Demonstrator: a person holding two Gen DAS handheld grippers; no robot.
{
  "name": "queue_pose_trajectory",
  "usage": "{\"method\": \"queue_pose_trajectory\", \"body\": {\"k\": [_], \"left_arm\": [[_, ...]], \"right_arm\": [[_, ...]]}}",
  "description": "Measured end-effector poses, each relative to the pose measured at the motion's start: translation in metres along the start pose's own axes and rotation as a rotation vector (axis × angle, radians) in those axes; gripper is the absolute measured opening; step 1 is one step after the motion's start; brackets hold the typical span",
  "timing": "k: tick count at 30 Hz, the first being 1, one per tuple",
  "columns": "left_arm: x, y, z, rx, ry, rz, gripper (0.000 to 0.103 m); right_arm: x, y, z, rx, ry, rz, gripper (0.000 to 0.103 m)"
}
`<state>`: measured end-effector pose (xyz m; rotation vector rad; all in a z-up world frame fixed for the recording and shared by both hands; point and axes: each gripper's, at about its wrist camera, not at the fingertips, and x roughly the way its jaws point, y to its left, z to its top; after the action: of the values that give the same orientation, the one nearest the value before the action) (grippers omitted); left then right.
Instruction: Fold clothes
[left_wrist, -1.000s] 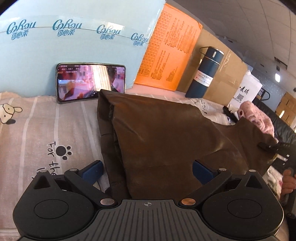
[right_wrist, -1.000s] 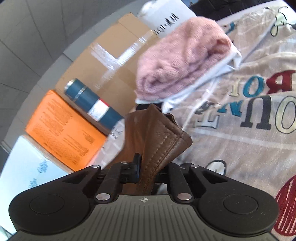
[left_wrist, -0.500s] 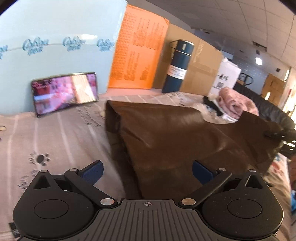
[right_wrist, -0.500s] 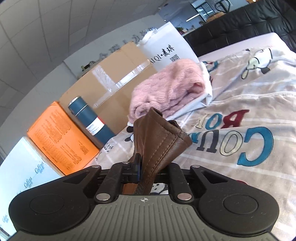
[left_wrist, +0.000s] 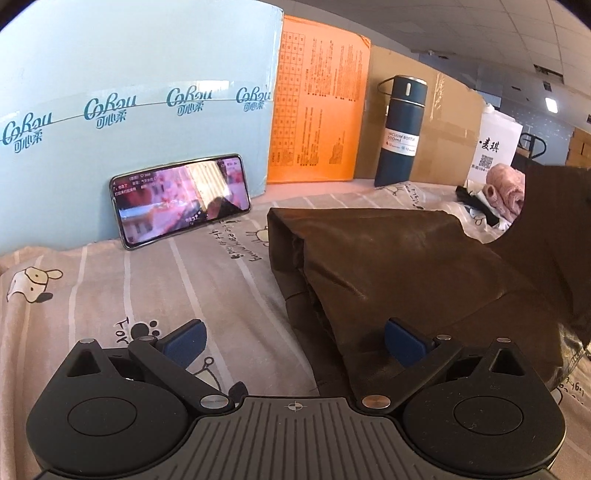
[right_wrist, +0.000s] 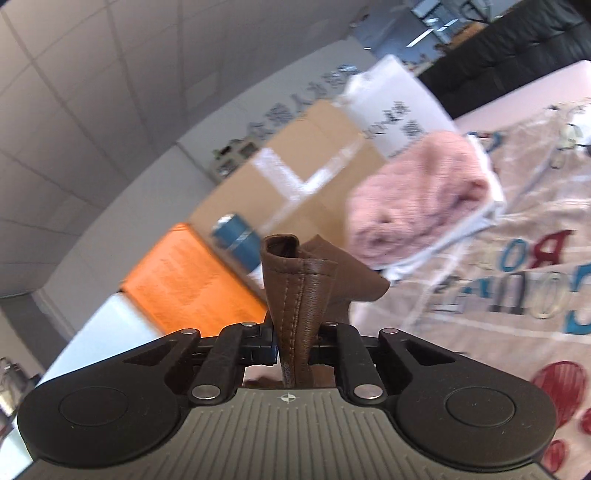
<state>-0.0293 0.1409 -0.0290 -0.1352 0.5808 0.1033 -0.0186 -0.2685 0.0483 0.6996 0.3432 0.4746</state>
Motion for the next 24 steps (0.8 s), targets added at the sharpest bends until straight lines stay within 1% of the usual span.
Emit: {"method": "queue_pose_trajectory", "body": {"k": [4,8,12,15,16,17,18,19,20,21,22,23,24], "left_arm": [[0.002,0.002,0.000,-0.013,0.014,-0.007,0.103],[0.003,0.003,0.000,-0.028,0.022,-0.018,0.103],[0.003,0.005,0.000,-0.037,0.019,-0.021,0.103],[0.000,0.009,0.001,-0.055,0.005,-0.008,0.103],[-0.001,0.011,0.002,-0.063,-0.005,0.003,0.103],[-0.003,0.012,0.003,-0.074,-0.020,0.012,0.103],[-0.006,0.014,0.004,-0.086,-0.038,0.017,0.103],[-0.009,0.015,0.005,-0.098,-0.062,0.015,0.103],[-0.012,0.017,0.005,-0.110,-0.092,0.006,0.103],[-0.016,0.018,0.005,-0.122,-0.125,-0.010,0.103],[-0.021,0.018,0.006,-0.131,-0.163,-0.037,0.103],[-0.025,0.017,0.006,-0.136,-0.195,-0.074,0.103],[-0.029,0.014,0.008,-0.131,-0.215,-0.111,0.103]], "right_arm": [[0.008,0.047,-0.011,-0.086,0.037,0.134,0.011],[0.030,0.086,-0.043,-0.178,0.157,0.218,0.011],[0.049,0.106,-0.087,-0.304,0.300,0.233,0.011],[0.052,0.113,-0.117,-0.394,0.389,0.232,0.016],[0.053,0.115,-0.126,-0.424,0.416,0.236,0.021],[0.051,0.115,-0.132,-0.457,0.435,0.255,0.033],[0.050,0.115,-0.138,-0.489,0.457,0.278,0.042],[0.047,0.116,-0.142,-0.523,0.491,0.321,0.065],[0.042,0.118,-0.148,-0.564,0.542,0.386,0.075],[0.037,0.119,-0.153,-0.602,0.587,0.447,0.076],[0.033,0.119,-0.156,-0.630,0.606,0.487,0.079],[0.027,0.118,-0.157,-0.658,0.600,0.506,0.083],[0.021,0.118,-0.156,-0.680,0.584,0.518,0.083]]}}
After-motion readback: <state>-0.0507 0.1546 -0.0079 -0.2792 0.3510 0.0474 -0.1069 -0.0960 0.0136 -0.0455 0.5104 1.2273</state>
